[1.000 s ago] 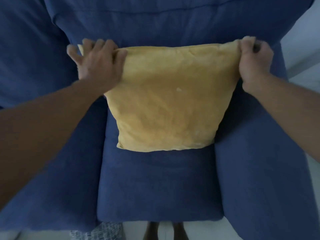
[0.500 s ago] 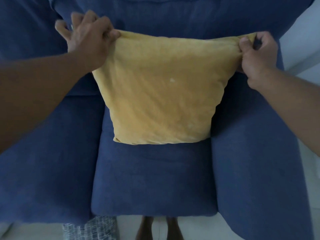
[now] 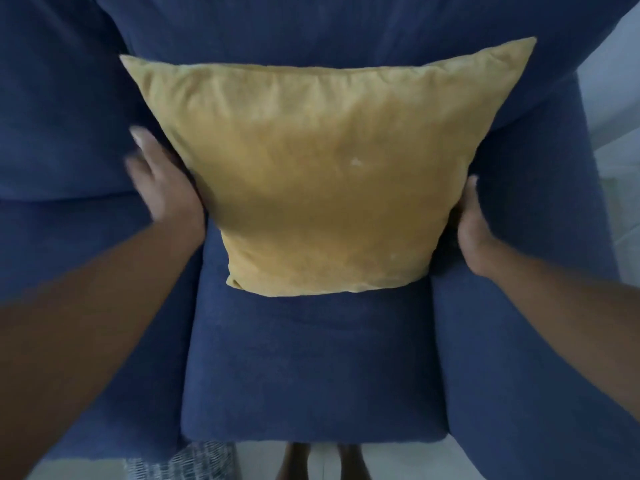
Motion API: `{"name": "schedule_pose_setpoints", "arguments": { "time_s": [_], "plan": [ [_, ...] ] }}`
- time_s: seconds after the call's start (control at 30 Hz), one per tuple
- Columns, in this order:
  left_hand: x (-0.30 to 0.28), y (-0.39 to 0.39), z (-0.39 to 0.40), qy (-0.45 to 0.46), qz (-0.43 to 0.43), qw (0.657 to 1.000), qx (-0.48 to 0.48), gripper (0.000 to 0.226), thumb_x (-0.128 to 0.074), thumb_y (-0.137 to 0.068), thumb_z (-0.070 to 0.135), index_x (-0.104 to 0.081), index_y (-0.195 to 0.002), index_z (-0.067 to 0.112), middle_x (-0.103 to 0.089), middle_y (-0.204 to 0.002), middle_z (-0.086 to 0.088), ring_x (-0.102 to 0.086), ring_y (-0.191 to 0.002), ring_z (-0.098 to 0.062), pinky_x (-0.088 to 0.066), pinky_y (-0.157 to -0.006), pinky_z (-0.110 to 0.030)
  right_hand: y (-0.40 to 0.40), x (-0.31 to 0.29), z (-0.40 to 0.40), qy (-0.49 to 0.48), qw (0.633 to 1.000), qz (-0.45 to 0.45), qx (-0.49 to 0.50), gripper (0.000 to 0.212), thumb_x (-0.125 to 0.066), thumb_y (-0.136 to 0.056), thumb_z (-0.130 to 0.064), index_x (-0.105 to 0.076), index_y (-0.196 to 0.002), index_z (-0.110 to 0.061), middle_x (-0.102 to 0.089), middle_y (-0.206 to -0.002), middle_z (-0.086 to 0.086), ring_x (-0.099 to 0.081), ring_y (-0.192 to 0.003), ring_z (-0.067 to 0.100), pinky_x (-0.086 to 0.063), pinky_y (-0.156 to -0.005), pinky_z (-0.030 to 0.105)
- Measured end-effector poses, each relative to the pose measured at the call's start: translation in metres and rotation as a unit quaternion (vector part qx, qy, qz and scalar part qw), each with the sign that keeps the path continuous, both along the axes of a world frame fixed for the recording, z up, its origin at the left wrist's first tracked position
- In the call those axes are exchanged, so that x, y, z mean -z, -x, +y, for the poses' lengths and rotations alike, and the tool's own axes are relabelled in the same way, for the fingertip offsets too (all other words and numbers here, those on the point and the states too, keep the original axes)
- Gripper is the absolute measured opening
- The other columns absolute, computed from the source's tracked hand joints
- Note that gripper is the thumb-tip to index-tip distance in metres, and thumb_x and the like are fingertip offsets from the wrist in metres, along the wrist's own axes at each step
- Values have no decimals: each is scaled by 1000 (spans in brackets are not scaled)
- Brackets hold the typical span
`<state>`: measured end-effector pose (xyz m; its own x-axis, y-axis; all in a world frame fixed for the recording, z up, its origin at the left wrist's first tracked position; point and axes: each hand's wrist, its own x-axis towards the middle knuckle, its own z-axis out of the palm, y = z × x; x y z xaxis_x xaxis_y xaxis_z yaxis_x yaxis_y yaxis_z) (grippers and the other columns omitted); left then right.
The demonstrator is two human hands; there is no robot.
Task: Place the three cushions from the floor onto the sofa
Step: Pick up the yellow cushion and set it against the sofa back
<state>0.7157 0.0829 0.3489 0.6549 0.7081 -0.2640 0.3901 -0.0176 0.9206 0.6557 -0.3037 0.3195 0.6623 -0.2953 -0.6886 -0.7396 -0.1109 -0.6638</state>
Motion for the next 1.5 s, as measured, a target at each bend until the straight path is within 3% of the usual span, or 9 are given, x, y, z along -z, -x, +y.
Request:
{"name": "schedule_pose_setpoints", "arguments": {
  "time_s": [0.1, 0.37, 0.63, 0.77, 0.87, 1.0, 1.1, 1.3, 1.5],
  "plan": [
    [18, 39, -19, 171, 110, 964, 174, 90, -18, -85, 95, -54, -150, 46, -58, -154, 10, -53, -140, -17, -36, -124, -47, 31, 26, 16, -22, 993, 112, 7, 69, -15, -104, -77, -24, -165, -47, -31, -173, -2, -34, -156, 33, -39, -116, 67],
    [16, 12, -21, 238, -7, 954, 182, 82, -21, -89, 91, -62, -144, 46, -71, -139, 11, -63, -133, -20, -45, -116, -51, 33, 27, 28, -27, 991, 125, 34, 73, -13, -99, -84, -38, -156, -45, -43, -164, 1, -44, -146, 35, -43, -112, 66],
    [-5, -24, -10, 69, -66, 989, 109, 41, -50, -99, 64, -65, -86, 28, -72, -101, 3, -68, -99, -16, -58, -104, -52, -38, -32, 22, -82, 970, -222, 61, 61, -12, -106, -73, -52, -141, -43, -67, -137, -13, -63, -126, 8, -49, -110, 41],
    [-3, -24, -8, 26, -53, 991, 117, 40, -44, -107, 55, -73, -103, 27, -77, -110, 5, -72, -105, -12, -59, -101, -40, -30, -20, 17, -33, 967, -236, 90, 71, -26, -102, -76, -46, -154, -32, -61, -144, -12, -59, -128, 6, -44, -120, 45],
    [-15, -5, -18, -113, -91, 987, 67, 40, -39, -111, 42, -63, -134, 19, -67, -123, 10, -62, -110, -2, -50, -102, -19, -8, -11, 17, 235, 915, -321, 75, 80, -38, -105, -67, -38, -160, -9, -50, -158, 5, -51, -143, 17, -40, -121, 49],
    [-20, 44, -64, -417, -220, 861, 190, 49, -51, -108, 31, -48, -153, 11, -50, -158, -16, -41, -150, -36, -25, -127, -44, 23, -15, 57, 483, 704, -482, -198, 71, -51, -103, -48, -47, -158, -3, -41, -166, 21, -38, -155, 40, -23, -124, 66],
    [1, 79, -105, -508, -202, 734, 402, 64, -46, -107, 48, -41, -159, 12, -34, -166, -27, -21, -155, -51, -13, -128, -64, 46, -12, 99, 515, 630, -472, -340, 74, -43, -105, -58, -44, -163, -12, -36, -170, 16, -33, -159, 37, -26, -122, 69],
    [7, 46, -84, -630, -47, 600, 491, 78, -30, -106, 68, -15, -170, 25, -10, -178, -12, -7, -164, -35, 5, -126, -64, 2, -17, 57, 584, 623, -345, -390, 81, -33, -105, -71, -26, -170, -24, -20, -176, 16, -22, -163, 36, -23, -123, 63],
    [-18, 33, -15, -612, 71, 634, 468, 81, -27, -105, 72, 7, -169, 35, 12, -178, -7, 9, -164, -33, 7, -128, -62, -8, -46, -9, 556, 712, -240, -355, 82, -35, -104, -70, -12, -170, -27, -14, -177, 14, -22, -160, 41, -30, -118, 65]
  ]
}}
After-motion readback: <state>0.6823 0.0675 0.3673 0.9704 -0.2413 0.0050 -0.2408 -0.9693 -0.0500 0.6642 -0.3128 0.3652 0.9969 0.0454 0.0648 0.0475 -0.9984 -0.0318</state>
